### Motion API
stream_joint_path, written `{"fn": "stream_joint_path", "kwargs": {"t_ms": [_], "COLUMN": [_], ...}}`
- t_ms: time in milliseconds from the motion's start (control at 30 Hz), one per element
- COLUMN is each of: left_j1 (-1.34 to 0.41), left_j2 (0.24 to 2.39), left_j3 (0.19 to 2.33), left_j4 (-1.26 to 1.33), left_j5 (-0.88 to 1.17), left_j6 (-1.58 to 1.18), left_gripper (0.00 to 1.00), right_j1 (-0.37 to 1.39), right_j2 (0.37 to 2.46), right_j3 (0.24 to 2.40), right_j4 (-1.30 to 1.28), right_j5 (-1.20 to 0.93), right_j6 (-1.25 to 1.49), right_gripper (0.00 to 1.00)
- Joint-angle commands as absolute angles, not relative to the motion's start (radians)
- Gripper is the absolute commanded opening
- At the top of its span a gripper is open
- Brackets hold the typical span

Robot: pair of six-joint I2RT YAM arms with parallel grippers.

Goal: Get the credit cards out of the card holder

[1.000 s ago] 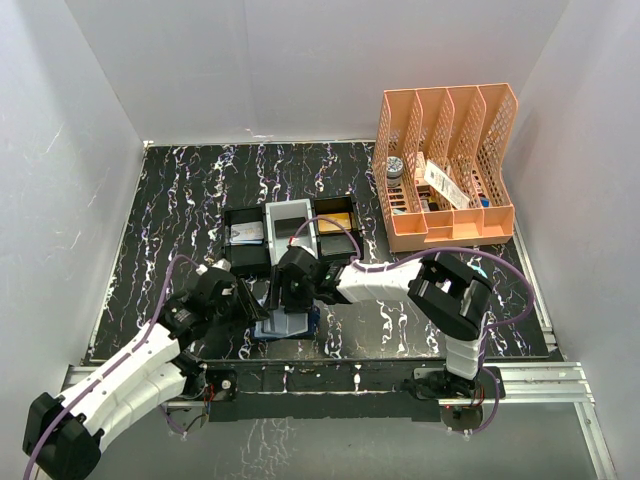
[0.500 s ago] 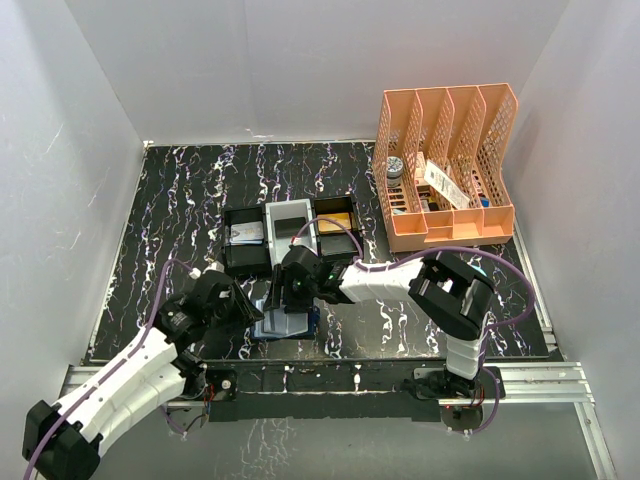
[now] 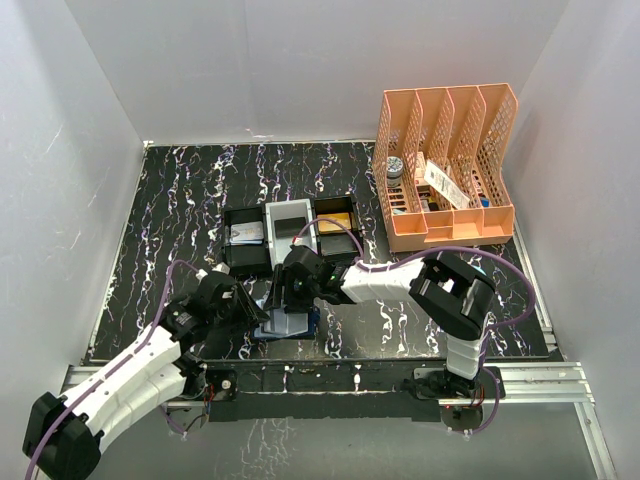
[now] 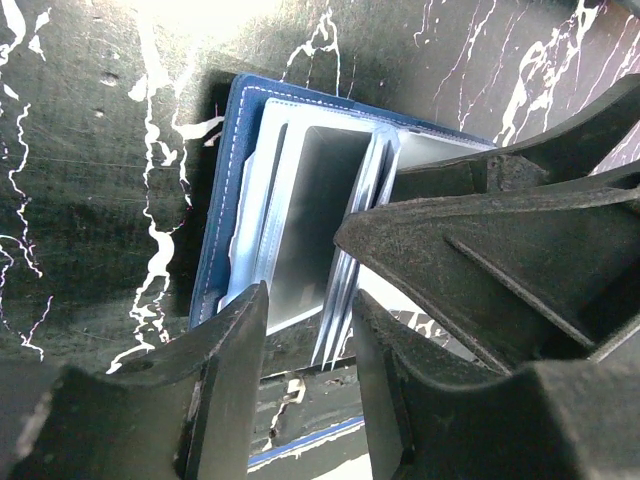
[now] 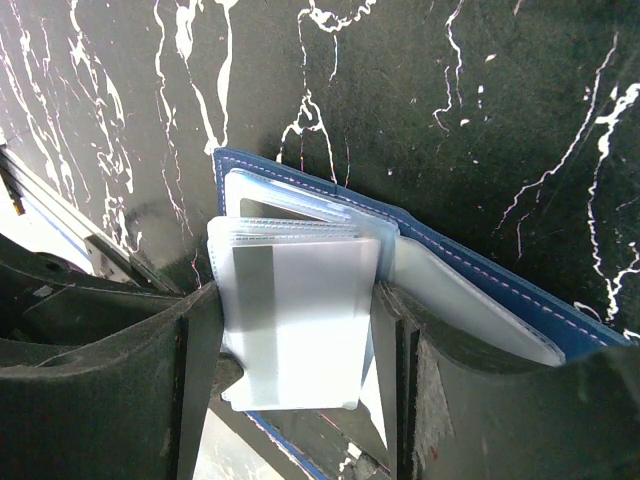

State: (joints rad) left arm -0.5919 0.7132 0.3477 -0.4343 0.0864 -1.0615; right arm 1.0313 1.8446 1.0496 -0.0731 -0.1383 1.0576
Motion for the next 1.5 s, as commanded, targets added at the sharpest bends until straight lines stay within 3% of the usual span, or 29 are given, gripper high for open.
{"fn": "stream_joint_path", "kwargs": {"t_ms": [0,300,1133,1467], "left_j1": [-0.589,-0.589,-0.589,-0.590], "left_j2": [0.692,0.629,0.782,0.846], "left_j3": [0.354,0.379,0.345,0.426], "left_j4": [-0.470,-0.538,-0.408,-0.436], "left_j5": [0.080,0.032,0.134,0.113], "left_j6": [-1.069,-1.068,-1.023,-0.951], "left_gripper": [0.38,0.42,0.41,0.43], "right_j1": [1.031,1.025,1.026,1.026], "right_j2": [1.845,1.847,1.853,1.821], "right_j3": [1.014,1.011,1.019,1.028], "right_j4": [-0.111,-0.108,-0.083,-0.087], "right_j5": [-0.132,-0.135,-0.168,-0.165], "right_j6": [1.058,1.059,1.057,1.052], "right_gripper": [0.55,0.55,0.55,0.63]}}
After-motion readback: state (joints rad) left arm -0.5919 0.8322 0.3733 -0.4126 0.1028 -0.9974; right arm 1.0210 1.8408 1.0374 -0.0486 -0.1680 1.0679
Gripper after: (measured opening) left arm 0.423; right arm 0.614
